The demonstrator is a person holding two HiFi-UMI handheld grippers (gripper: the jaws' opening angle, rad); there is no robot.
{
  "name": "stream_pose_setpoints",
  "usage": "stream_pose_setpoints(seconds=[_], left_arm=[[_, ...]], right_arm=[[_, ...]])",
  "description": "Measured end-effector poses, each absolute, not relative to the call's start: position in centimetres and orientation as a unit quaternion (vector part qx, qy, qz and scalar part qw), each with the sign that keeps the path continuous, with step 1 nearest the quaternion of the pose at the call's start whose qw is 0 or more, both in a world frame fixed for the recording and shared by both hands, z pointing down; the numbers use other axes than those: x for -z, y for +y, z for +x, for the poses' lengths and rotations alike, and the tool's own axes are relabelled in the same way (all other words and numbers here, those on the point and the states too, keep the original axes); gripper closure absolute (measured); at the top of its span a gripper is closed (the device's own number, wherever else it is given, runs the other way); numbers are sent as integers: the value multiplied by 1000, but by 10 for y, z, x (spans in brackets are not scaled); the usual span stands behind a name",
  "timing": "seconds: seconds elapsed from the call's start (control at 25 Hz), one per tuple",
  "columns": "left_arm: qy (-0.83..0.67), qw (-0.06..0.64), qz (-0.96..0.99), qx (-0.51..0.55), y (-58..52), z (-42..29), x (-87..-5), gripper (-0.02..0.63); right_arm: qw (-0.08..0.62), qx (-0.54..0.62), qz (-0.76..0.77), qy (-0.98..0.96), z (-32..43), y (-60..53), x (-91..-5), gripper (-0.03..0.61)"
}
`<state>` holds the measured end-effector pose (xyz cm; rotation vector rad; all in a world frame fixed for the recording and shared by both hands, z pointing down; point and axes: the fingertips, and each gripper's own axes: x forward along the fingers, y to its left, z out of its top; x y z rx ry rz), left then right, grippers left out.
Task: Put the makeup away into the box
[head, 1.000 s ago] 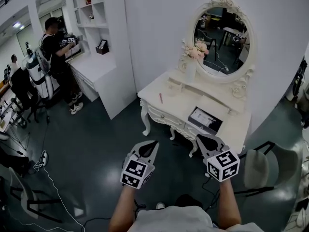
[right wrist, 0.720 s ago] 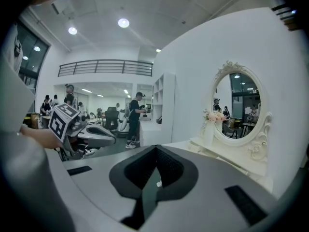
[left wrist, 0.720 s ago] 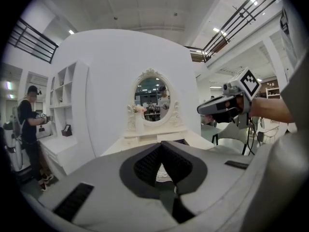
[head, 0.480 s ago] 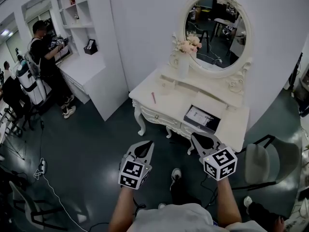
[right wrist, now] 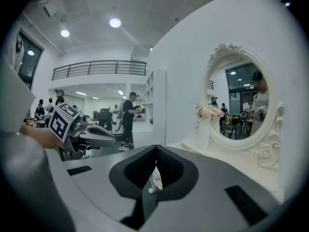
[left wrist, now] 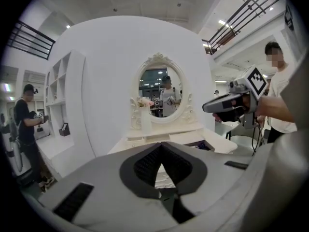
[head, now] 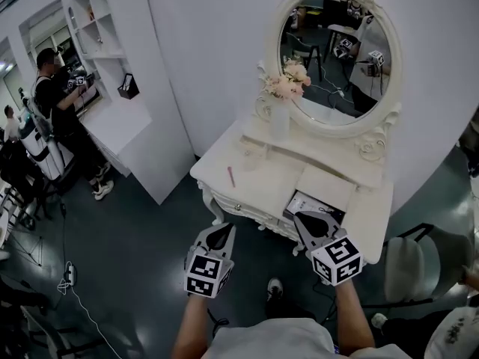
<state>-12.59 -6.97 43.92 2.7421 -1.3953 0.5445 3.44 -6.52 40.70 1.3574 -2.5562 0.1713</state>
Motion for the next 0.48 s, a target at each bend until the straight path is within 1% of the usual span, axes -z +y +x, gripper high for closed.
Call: stream_pose_setpoints(seconds=[0.48], left_arm=[[-475,40,857,-196,-172,-114,-450,618]], right_arm=[[127,-74,451,-880,52,-164,-414,577]])
